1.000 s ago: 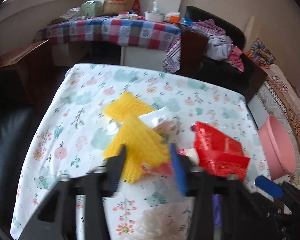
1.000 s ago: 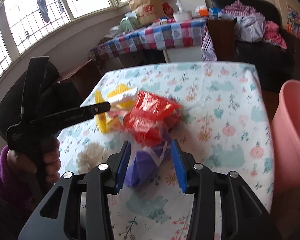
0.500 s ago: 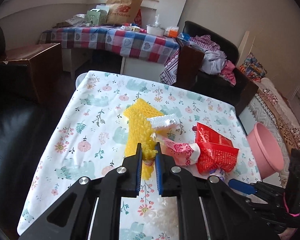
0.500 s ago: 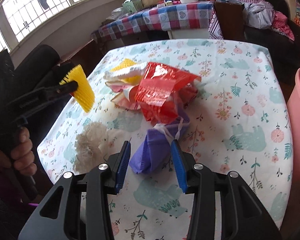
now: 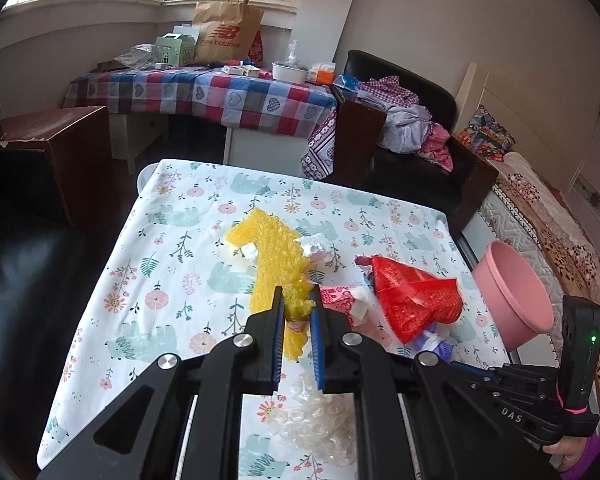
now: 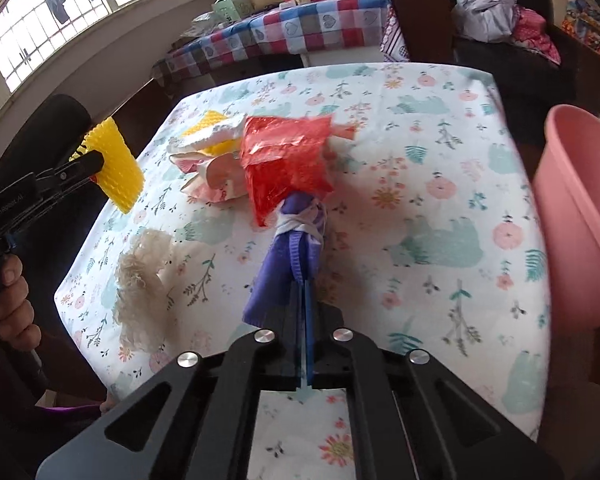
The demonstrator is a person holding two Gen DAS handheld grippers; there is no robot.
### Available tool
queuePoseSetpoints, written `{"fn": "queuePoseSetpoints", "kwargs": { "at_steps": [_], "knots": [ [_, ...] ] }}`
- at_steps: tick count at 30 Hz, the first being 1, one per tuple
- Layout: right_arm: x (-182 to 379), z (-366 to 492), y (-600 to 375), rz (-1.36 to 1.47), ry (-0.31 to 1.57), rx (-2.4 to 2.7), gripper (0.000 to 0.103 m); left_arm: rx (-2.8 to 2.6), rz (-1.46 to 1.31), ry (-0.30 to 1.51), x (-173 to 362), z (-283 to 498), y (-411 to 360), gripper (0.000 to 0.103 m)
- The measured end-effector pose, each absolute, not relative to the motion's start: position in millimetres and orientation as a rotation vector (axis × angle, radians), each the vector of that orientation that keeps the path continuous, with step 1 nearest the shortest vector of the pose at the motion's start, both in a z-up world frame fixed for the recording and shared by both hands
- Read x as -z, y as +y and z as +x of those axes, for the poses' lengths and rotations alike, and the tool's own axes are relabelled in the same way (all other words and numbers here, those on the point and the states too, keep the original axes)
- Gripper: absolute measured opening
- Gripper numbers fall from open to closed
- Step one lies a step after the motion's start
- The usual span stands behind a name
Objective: Collect trash
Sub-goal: 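Grasp the yellow foam mesh net with the left gripper while the right gripper grasps the purple bag, then lift the yellow net and purple bag off the table with both grippers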
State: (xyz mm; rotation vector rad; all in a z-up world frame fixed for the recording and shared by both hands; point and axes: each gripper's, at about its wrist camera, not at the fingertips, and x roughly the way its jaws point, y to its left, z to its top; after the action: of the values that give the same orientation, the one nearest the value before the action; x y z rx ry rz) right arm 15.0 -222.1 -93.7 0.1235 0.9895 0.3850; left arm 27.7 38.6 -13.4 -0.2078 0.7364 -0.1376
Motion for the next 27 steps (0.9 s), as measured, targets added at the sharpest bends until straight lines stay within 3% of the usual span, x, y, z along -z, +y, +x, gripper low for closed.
{"fn": "queuePoseSetpoints", "kwargs": {
  "at_steps": [7,23,25,27],
  "knots": [
    [78.5,-9.7,-259.4,0.129,0.916,-0.307,0.001,0.174,-0.198,0.722,7.8,23.4,29.8,0.011],
    [97.6,-12.6,-285.7,0.182,0.980,-0.227,0.003,0.257,-0.168,0.745,13.0,26.7,4.1,0.011],
    [97.7,-10.6,-285.2,0.177,0.979,-0.218,0.006,0.260,-0.168,0.749,14.2,27.5,4.1,0.011],
    [97.8,-8.6,-283.8,0.180,0.980,-0.218,0.025,0.263,-0.166,0.751,15.3,28.3,4.1,0.011]
  ]
}}
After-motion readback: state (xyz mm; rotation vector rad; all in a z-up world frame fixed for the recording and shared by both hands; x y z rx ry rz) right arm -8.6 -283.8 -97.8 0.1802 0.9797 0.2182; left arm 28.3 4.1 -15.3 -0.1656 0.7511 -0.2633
